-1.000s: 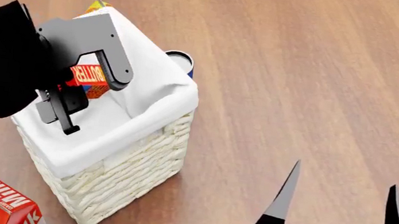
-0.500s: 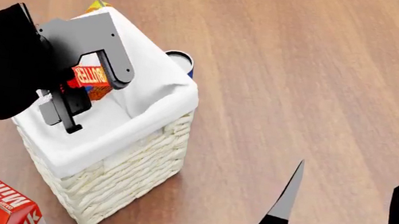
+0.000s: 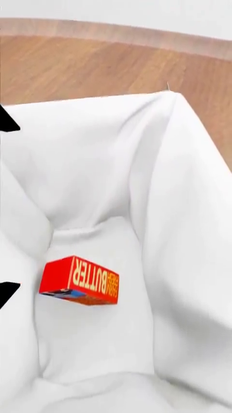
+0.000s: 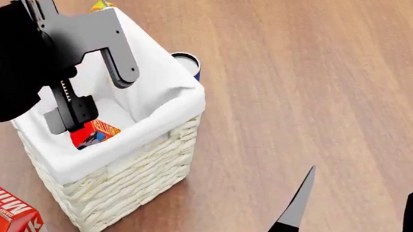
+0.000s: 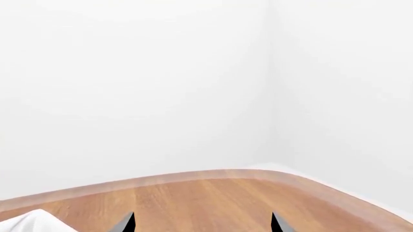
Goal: Pick up the butter and put it in the basket.
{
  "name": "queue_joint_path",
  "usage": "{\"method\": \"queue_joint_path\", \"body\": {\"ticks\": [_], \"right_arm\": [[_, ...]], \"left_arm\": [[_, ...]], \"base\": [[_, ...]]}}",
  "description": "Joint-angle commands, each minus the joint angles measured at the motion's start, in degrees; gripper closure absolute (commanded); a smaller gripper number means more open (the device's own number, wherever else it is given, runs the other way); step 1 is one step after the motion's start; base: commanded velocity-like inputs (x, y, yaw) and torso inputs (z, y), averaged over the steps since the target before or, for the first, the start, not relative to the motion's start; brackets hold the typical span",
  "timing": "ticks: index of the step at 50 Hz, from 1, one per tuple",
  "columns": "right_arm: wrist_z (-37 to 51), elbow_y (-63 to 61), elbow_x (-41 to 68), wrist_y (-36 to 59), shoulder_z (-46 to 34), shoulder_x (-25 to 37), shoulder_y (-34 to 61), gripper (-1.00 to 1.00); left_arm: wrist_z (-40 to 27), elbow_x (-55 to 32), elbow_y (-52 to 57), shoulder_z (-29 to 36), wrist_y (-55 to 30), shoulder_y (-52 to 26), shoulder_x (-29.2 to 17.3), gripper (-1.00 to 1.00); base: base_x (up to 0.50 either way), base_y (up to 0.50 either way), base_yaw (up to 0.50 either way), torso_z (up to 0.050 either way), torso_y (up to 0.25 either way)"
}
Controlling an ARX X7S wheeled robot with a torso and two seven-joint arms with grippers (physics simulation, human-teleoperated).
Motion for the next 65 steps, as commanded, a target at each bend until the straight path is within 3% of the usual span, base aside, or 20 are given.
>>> {"method": "queue_joint_path", "body": {"ticks": [1,15,22,26,33,40,42,46,48,54,65], "right_arm": [[0.3,-0.7,0.2,0.4,0.0,0.2,0.1,-1.00],[1.1,-3.5,0.4,1.9,-0.3,0.7,0.6,-1.00],[2.1,-7.1,1.1,3.6,0.4,1.5,1.0,-1.00],[2.6,-8.5,1.1,4.1,0.5,1.8,0.8,-1.00],[2.8,-8.8,0.4,4.8,-0.4,1.8,1.2,-1.00],[2.9,-9.0,-0.4,5.7,-1.8,1.6,1.9,-1.00],[2.9,-8.8,-0.7,5.6,-2.0,1.6,1.8,-1.00],[3.0,-8.7,-0.5,5.8,-2.1,1.6,2.0,-1.00],[3.0,-8.7,-0.7,5.8,-2.2,1.6,2.0,-1.00],[2.7,-7.4,-1.2,5.0,-2.7,1.2,1.9,-1.00],[2.4,-6.2,-1.8,4.3,-3.8,0.9,1.9,-1.00]], "left_arm": [[-0.2,0.4,-0.2,0.0,0.2,-0.3,0.0,-1.00],[-0.4,-0.7,0.6,-0.1,2.2,-1.3,0.0,-1.00],[-3.7,-2.5,4.2,-1.7,6.9,-2.3,-1.0,-1.00],[-13.6,-7.4,33.3,-6.0,-5.4,-2.5,-13.5,-1.00],[-29.8,-15.1,65.3,-16.1,-13.5,2.8,-26.8,-1.00],[-43.8,-20.4,83.3,-24.5,-13.3,11.8,-32.3,-1.00],[-46.9,-17.5,86.7,-22.6,-13.8,12.2,-33.3,-1.00],[-55.9,-18.8,93.0,-27.6,-10.9,18.8,-35.1,-1.00],[-56.7,-15.3,95.1,-26.5,-7.4,19.6,-36.5,-1.00],[-67.3,-17.1,102.4,-32.6,-4.5,26.4,-38.6,-1.00],[-77.2,-16.1,113.6,-35.6,1.6,36.4,-42.6,-1.00]], "base": [[0.00,0.00,0.00,0.000,0.000],[0.00,0.00,0.00,0.000,0.000],[0.00,0.00,0.00,0.000,0.001],[0.00,0.00,0.00,0.000,0.000],[0.00,0.00,0.00,0.000,0.000],[0.00,0.00,0.00,0.000,0.000],[0.00,0.00,0.00,0.000,0.000],[0.00,0.00,0.00,0.000,0.000],[0.00,0.00,0.00,0.000,0.000],[0.00,0.00,0.00,0.000,0.000],[0.00,0.00,0.00,0.000,0.000]]}}
